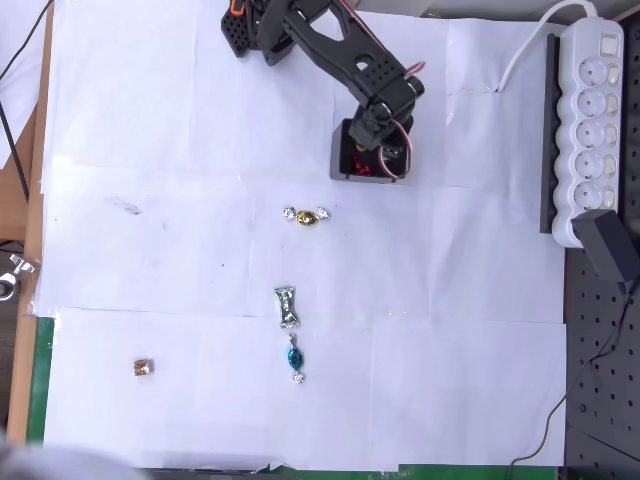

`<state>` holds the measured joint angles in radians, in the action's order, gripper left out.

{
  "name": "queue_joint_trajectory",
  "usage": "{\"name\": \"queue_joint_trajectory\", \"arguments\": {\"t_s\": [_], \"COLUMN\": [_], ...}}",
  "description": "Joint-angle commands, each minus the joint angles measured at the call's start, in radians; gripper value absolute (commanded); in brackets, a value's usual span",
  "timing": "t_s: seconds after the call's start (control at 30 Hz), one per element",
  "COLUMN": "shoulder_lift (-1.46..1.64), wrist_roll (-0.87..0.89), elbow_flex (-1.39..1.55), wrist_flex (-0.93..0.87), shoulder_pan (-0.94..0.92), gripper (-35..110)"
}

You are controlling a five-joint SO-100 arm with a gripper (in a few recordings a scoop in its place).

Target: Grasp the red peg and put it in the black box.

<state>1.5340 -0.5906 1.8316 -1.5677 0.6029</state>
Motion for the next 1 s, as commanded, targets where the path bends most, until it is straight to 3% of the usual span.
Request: {"name": "queue_joint_trajectory", "arguments": {"t_s": [0.0,0.33,0.6,0.97], "shoulder_lift": [-0.146,-0.597,-1.157,-1.557], "wrist_roll": [-0.081,-0.463,-0.683,-0.752], "elbow_flex": [0.074,0.003,-0.793,-1.396], "wrist_flex": [-0.028,-0.072,0.345,0.347], "shoulder_pan": [-0.057,-0.328,-0.538,-0.557], "gripper": [0,0,0,0]}}
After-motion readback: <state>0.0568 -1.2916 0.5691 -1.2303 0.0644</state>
